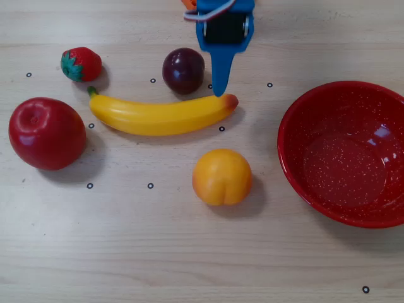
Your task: Put the peach in the red bowl.
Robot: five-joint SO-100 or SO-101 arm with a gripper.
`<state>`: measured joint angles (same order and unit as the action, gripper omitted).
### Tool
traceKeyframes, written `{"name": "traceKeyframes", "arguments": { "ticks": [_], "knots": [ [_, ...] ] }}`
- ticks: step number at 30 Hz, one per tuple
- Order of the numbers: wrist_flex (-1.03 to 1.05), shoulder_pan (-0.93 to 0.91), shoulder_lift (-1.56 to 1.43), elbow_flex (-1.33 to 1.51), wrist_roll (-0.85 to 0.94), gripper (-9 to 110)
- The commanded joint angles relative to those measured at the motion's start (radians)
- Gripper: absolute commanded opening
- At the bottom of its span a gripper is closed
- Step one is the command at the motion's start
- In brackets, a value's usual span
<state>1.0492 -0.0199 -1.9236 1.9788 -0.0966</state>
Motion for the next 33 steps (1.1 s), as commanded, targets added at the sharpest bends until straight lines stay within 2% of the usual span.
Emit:
{"name": "traceKeyframes", "arguments": {
  "ticks": [1,3,8,15,22,28,33],
  "knots": [
    [0.034,0.000,0.021,-0.141,0.040,0],
    [0.067,-0.003,0.081,-0.202,0.035,1],
    [0.207,0.003,0.249,-0.402,0.029,12],
    [0.307,0.032,0.453,-0.643,0.023,34],
    [0.374,0.032,0.607,-0.788,-0.009,51],
    [0.423,0.038,0.739,-0.908,-0.029,59],
    [0.414,0.032,0.795,-0.928,-0.038,60]
  ]
}}
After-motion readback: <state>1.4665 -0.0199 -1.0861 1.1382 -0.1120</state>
